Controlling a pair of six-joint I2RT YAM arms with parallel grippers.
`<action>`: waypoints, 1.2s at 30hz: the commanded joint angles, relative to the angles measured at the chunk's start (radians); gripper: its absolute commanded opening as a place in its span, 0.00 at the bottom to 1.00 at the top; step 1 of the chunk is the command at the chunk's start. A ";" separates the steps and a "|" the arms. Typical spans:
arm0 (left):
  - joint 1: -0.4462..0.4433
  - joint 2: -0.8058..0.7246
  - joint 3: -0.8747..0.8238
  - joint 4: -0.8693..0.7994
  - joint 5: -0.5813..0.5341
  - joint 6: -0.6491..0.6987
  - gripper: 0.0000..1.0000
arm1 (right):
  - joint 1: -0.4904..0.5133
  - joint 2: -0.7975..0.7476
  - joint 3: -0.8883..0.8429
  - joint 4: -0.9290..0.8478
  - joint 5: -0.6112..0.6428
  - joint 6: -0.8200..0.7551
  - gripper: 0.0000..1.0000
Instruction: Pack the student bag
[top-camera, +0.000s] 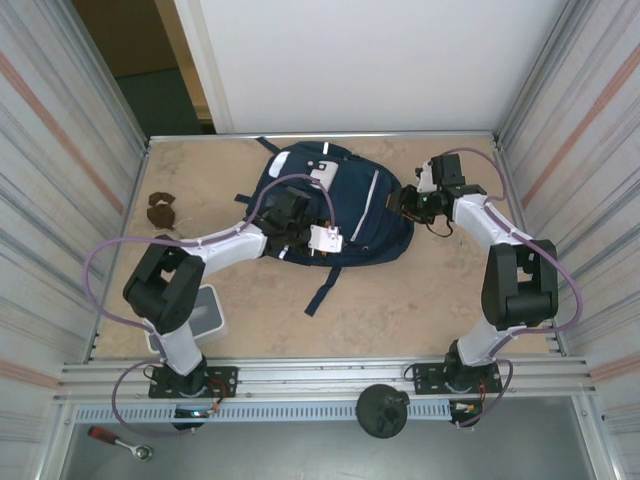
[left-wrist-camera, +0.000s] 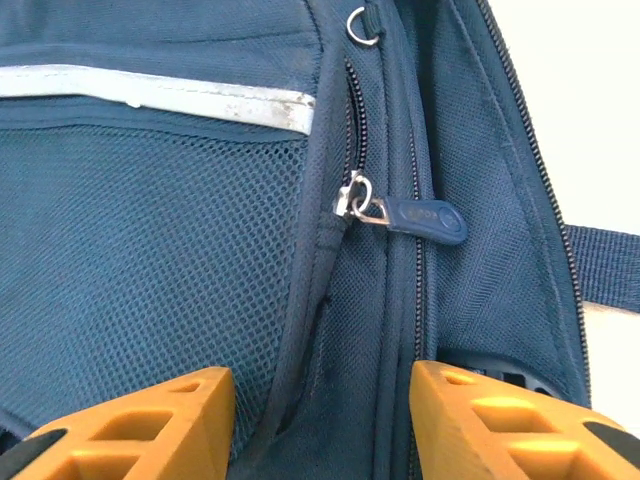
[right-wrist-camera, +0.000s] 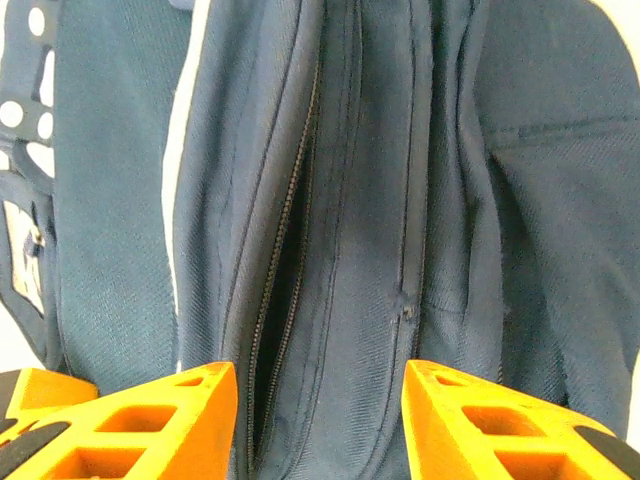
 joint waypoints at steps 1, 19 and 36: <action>-0.007 0.029 0.033 0.039 -0.040 0.054 0.46 | 0.026 -0.066 -0.034 0.003 -0.002 -0.017 0.46; -0.007 0.045 0.008 0.218 -0.063 0.040 0.44 | 0.073 -0.134 -0.143 0.008 0.009 -0.017 0.47; 0.007 0.108 0.019 0.225 -0.012 -0.083 0.11 | 0.175 -0.282 -0.295 0.069 0.077 -0.031 0.48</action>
